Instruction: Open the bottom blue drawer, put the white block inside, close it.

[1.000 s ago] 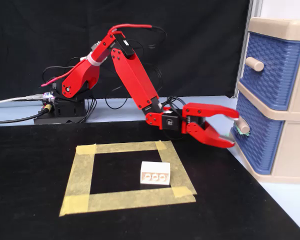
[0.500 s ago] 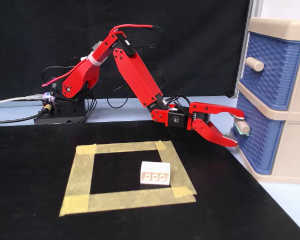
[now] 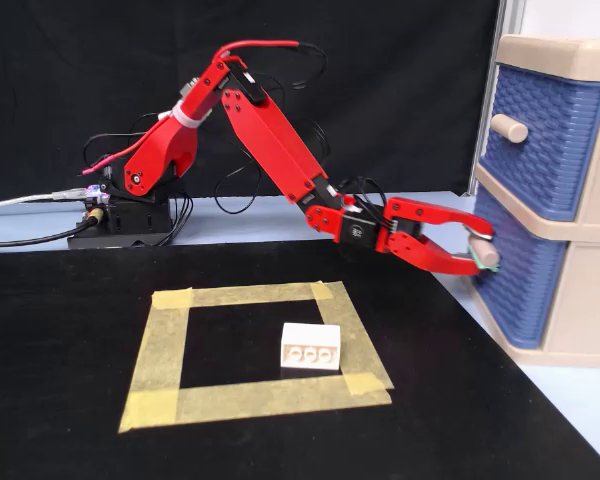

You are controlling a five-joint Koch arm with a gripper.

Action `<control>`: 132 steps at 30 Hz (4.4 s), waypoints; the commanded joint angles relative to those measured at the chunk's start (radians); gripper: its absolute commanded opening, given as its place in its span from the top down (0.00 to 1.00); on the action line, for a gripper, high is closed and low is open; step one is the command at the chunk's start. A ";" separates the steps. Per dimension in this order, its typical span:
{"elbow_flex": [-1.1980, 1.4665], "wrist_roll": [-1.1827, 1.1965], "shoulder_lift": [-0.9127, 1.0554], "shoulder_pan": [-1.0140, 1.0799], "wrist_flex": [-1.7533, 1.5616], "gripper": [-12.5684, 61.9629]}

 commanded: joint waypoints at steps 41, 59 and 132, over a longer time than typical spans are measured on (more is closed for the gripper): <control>-1.020 2.010 0.204 0.480 2.109 0.39; -1.035 2.022 -0.055 0.476 2.178 0.39; -0.834 0.299 0.408 0.084 2.470 0.39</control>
